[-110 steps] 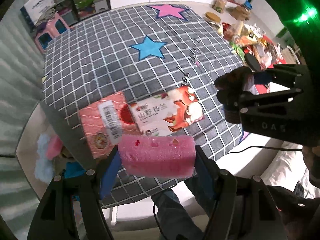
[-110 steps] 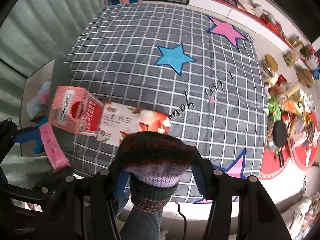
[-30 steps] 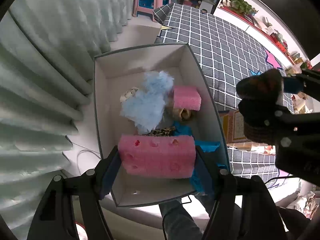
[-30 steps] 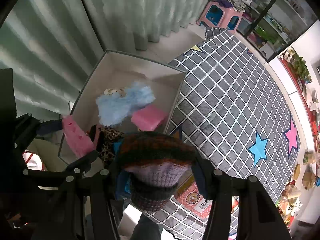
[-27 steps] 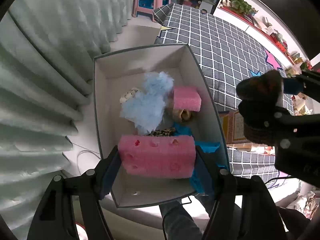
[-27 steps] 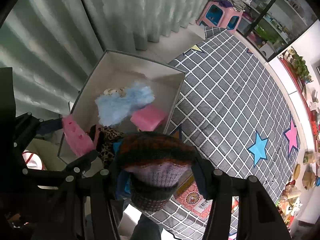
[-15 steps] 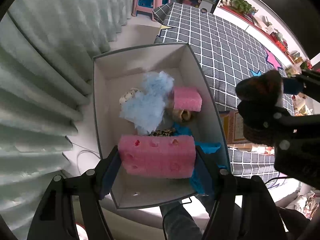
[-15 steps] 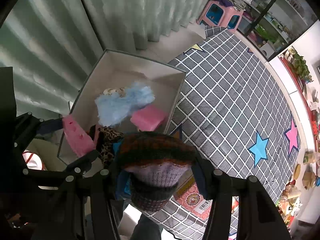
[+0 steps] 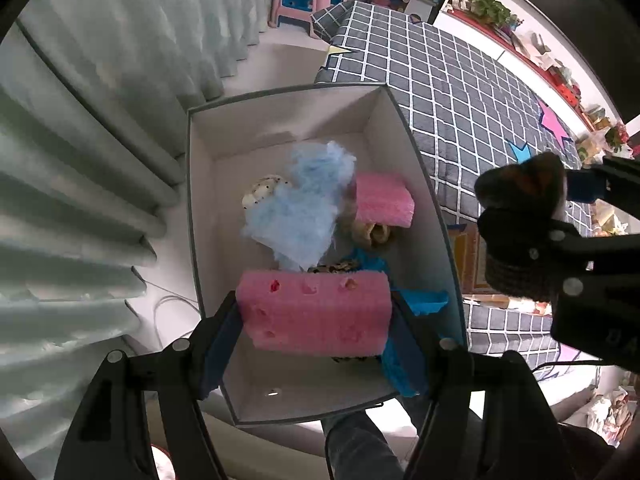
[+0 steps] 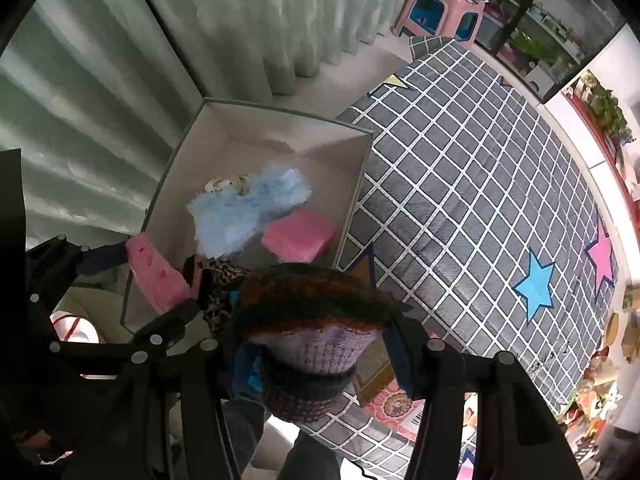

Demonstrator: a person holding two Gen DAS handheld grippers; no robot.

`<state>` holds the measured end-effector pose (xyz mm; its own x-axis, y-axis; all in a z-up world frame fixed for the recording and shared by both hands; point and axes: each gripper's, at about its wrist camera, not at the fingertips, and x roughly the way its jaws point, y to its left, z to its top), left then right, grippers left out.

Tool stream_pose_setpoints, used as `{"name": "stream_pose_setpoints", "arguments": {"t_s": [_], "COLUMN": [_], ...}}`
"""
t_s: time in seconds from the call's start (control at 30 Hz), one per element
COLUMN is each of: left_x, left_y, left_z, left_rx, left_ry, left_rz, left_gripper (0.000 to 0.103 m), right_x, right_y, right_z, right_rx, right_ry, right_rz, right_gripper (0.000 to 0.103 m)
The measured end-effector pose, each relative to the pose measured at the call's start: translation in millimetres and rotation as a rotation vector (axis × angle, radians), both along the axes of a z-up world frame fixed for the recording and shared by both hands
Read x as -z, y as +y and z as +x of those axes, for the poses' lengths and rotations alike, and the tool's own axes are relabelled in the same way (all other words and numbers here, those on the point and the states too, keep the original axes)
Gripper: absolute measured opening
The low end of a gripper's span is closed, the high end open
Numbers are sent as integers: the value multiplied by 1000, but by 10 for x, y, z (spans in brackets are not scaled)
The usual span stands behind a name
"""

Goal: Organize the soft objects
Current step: 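Lower and open the left tool to drop the sponge while the right tool releases the knit cap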

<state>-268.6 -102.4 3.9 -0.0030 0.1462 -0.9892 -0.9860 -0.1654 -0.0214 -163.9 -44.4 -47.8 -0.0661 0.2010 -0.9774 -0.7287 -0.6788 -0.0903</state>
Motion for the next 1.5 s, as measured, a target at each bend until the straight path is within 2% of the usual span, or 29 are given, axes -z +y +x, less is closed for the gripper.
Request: {"name": "stream_pose_setpoints", "arguments": {"t_s": [0.7,0.83,0.87,0.9,0.93,0.97,1.13,1.23,1.3,1.37,1.5], "left_x": [68,68,71,76,80,102,105,-31,20,162,194], "left_y": [59,52,46,43,41,35,16,-4,14,43,8], "left_z": [-20,-21,-17,-14,-13,-27,-18,-16,-33,-55,-79], "left_rx": [-9,-5,-4,-7,-6,-9,0,-38,-58,-51,-78], "left_ry": [-4,-32,-36,-19,-2,3,108,174,177,114,136], "left_rz": [-28,-25,-27,-36,-44,-46,0,82,44,-8,10], "left_gripper": [74,77,81,81,81,81,81,82,83,83,83], "right_x": [65,66,62,53,39,23,-95,-209,-279,-311,-307], "right_y": [55,58,61,65,73,79,117,136,127,117,79], "right_z": [-137,-154,-154,-144,-133,-122,3,101,152,182,215], "right_rx": [-6,-10,-9,-6,-1,6,31,55,60,64,73], "right_ry": [18,37,48,59,71,65,94,107,114,117,111], "right_rz": [-45,-58,-65,-68,-68,-52,-31,-8,7,8,1], "right_gripper": [57,58,64,84,94,98,102,102,102,102,102]}}
